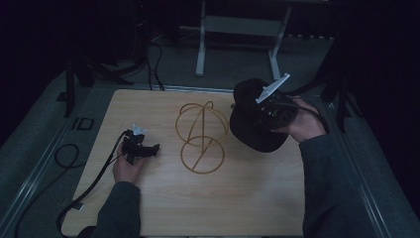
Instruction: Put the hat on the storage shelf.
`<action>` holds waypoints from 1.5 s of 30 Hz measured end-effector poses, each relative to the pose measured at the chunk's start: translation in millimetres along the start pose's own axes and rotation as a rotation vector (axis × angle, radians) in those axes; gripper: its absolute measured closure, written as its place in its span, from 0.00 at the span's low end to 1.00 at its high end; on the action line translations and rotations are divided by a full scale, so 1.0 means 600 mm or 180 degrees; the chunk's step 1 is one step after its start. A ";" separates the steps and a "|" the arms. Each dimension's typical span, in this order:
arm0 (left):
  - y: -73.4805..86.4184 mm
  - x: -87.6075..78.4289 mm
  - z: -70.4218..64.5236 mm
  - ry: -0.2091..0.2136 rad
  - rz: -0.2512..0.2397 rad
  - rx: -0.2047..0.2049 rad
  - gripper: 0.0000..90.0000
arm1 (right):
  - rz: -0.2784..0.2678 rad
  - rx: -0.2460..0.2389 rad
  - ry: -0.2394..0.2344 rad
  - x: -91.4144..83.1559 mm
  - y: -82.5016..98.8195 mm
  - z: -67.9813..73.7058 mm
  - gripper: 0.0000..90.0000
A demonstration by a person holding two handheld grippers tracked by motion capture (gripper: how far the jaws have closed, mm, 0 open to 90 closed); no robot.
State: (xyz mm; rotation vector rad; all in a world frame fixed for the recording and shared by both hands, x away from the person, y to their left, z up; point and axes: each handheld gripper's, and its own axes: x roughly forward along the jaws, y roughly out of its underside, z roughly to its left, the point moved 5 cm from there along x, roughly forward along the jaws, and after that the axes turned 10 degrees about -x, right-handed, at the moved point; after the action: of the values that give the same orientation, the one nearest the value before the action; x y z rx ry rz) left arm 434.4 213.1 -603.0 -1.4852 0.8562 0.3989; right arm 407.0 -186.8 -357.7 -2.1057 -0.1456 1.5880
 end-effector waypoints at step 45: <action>0.000 0.000 0.000 0.0000 -0.0001 0.0001 0.15 | -0.0254 -0.0423 -0.0115 -0.050 -0.032 0.034 0.86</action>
State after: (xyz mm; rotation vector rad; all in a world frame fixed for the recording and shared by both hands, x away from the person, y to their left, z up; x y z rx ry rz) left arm 434.4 213.1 -603.0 -1.4851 0.8561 0.3985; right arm 382.7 -174.9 -327.0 -2.1424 -0.3520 1.6096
